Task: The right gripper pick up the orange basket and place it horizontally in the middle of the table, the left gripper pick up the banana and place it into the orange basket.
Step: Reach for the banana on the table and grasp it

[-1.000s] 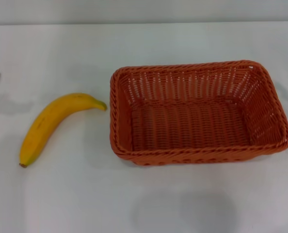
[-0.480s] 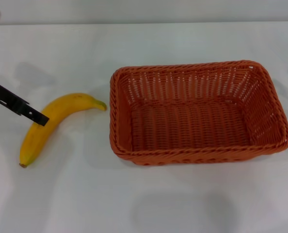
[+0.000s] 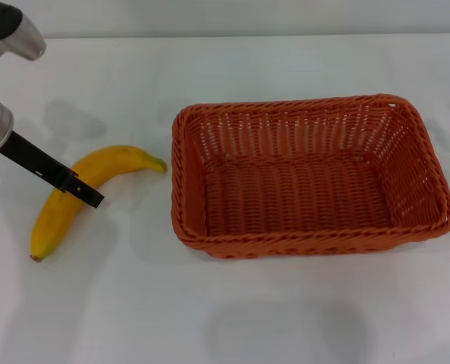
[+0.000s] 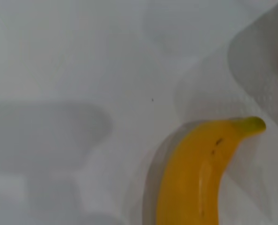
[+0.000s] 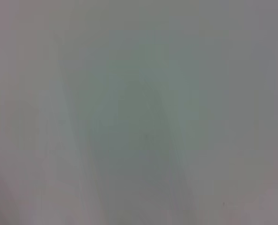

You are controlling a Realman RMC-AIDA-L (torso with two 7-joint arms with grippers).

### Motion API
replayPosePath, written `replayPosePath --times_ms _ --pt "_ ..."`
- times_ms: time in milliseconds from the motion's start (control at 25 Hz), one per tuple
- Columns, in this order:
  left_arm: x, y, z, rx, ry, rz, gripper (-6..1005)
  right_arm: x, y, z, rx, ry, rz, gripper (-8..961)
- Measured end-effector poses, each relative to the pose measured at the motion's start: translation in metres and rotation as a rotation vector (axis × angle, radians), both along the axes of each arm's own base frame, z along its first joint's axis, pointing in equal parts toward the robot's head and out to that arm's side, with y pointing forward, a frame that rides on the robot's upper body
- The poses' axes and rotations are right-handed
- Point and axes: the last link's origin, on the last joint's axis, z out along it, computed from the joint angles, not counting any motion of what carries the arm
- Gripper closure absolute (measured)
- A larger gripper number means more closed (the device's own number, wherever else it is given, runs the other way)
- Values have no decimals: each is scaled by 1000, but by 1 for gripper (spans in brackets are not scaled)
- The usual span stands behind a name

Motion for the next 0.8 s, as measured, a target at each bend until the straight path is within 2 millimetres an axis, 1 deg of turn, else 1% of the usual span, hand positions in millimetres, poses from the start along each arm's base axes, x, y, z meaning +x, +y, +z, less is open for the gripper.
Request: replayPosePath --times_ms 280,400,680,800 --pt "-8 -7 -6 3 0 27 205 0 2 0 5 3 -6 223" --pt "-12 -6 -4 31 -1 51 214 1 2 0 5 3 -9 223" --pt "-19 -2 1 106 -3 72 357 4 -1 -3 0 16 -20 223" --pt "-17 4 12 153 -27 69 419 4 -2 -2 2 20 -20 224"
